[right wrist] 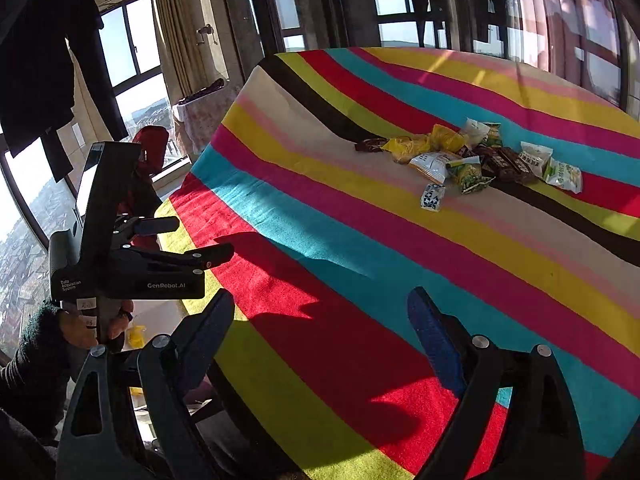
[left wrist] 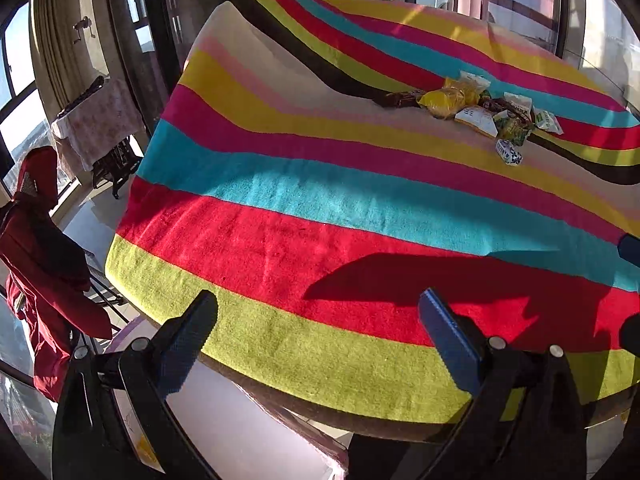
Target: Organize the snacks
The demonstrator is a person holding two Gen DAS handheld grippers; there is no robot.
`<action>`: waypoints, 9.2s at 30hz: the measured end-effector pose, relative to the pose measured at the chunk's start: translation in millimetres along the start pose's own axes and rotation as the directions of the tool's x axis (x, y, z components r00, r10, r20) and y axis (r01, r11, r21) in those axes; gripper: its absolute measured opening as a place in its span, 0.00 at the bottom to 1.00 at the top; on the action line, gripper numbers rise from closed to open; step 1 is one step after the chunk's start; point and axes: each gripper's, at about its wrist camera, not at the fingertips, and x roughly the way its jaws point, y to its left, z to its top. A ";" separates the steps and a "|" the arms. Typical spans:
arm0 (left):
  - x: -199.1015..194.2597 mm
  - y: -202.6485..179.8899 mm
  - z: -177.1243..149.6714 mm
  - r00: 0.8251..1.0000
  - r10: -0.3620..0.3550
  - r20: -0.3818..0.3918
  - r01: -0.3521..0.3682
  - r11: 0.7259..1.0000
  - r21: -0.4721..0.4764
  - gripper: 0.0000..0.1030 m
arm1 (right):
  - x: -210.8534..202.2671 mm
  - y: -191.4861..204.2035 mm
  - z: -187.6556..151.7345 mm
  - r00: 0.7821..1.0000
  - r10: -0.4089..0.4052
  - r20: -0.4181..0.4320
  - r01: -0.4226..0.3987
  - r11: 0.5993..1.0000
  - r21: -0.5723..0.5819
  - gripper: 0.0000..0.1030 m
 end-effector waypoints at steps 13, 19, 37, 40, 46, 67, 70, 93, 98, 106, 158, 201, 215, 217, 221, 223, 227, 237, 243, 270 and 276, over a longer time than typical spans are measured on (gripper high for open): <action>82.6 -98.7 105.8 0.978 -0.206 0.033 0.204 0.978 0.047 0.98 | 67.5 -149.1 41.9 0.998 0.014 -0.059 0.023 0.804 0.594 0.84; 87.7 -52.2 100.4 0.937 -0.341 0.076 0.350 0.918 -0.190 0.98 | 115.4 -141.1 84.3 0.998 -0.002 -0.066 0.046 0.740 0.671 0.73; 80.9 -48.7 96.0 0.918 -0.376 0.126 0.395 0.897 -0.200 0.98 | 117.6 -146.6 103.9 0.948 -0.297 -0.113 0.317 0.880 0.354 0.36; 81.6 -52.8 96.3 0.921 -0.374 0.111 0.389 0.903 -0.183 0.98 | 93.4 -152.0 82.6 0.938 -0.319 -0.136 0.341 0.920 0.192 0.36; 84.4 -53.7 96.4 0.927 -0.363 0.098 0.375 0.908 -0.185 0.98 | 75.9 -183.3 63.4 0.927 -0.334 -0.171 0.365 0.908 0.203 0.53; 83.9 -151.2 113.5 0.967 -0.253 -0.010 0.251 0.952 0.174 0.98 | 60.8 -187.3 53.5 0.929 -0.348 -0.123 0.369 0.887 0.278 0.34; 94.8 -166.1 119.5 0.951 -0.303 -0.057 0.308 0.927 0.215 0.79 | 59.3 -191.2 52.0 0.938 -0.328 -0.117 0.348 0.886 0.306 0.34; 34.0 -147.5 67.9 0.954 -0.299 0.027 0.288 0.936 0.204 0.21 | 53.6 -188.6 51.8 0.948 -0.305 -0.089 0.318 0.895 0.314 0.34; 26.1 -129.7 57.9 0.958 -0.283 0.051 0.272 0.948 0.164 0.21 | 46.3 -142.0 50.9 0.941 -0.328 -0.078 0.337 0.927 0.164 0.34; 14.7 -98.4 43.1 0.967 -0.246 0.068 0.236 0.963 0.128 0.21 | 48.5 -79.7 43.0 0.938 -0.338 -0.080 0.339 0.941 0.006 0.34; -50.2 158.2 -137.0 0.997 0.065 -0.039 -0.074 0.946 -0.316 0.21 | 91.7 242.1 -18.3 0.984 -0.091 -0.153 -0.026 0.777 -0.629 0.34; 23.9 -81.3 78.7 0.989 -0.134 0.063 0.123 0.981 0.149 0.98 | 16.8 -78.0 23.1 0.940 -0.338 -0.056 0.335 0.941 -0.049 0.84; 118.3 -101.3 166.2 1.000 -0.025 -0.001 0.025 0.996 0.088 0.98 | 105.8 -133.6 106.3 0.983 -0.150 -0.106 0.134 0.980 -0.145 0.84; 118.5 -91.1 166.6 1.000 -0.004 0.015 0.003 0.997 0.081 0.98 | 117.7 -133.0 121.6 0.991 -0.090 -0.101 0.075 0.987 -0.142 0.84; 118.8 -64.6 167.2 0.999 0.034 0.038 -0.035 0.999 0.041 0.98 | 146.6 -114.5 142.0 0.992 0.044 -0.121 -0.066 0.980 -0.190 0.84; 118.8 -50.2 169.3 0.995 0.078 0.056 -0.079 0.997 0.013 0.98 | 163.0 -102.8 148.3 0.990 0.043 -0.137 -0.075 0.969 -0.236 0.84; 129.2 -6.5 175.5 0.994 0.105 0.017 -0.103 0.989 -0.104 0.98 | 199.4 -90.9 155.7 0.980 0.028 -0.198 -0.087 0.951 -0.297 0.84; 138.1 -0.3 180.0 0.997 -0.078 0.006 0.078 0.985 -0.154 0.98 | 205.0 -117.4 169.7 0.970 0.018 -0.243 -0.078 0.968 -0.240 0.37; 129.4 -67.4 189.0 0.987 -0.159 0.027 0.159 0.987 -0.004 0.98 | 123.7 -148.8 132.6 0.980 -0.083 -0.181 0.056 0.987 -0.149 0.23; 42.9 -230.3 144.9 0.951 -0.274 0.145 0.207 0.909 0.361 0.41 | -6.1 -158.5 4.8 0.956 -0.283 -0.074 0.291 0.946 0.145 0.24; 26.6 -219.1 125.4 0.946 -0.276 0.169 0.212 0.923 0.321 0.41 | -10.7 -150.2 -6.2 0.955 -0.284 -0.090 0.295 0.945 0.143 0.24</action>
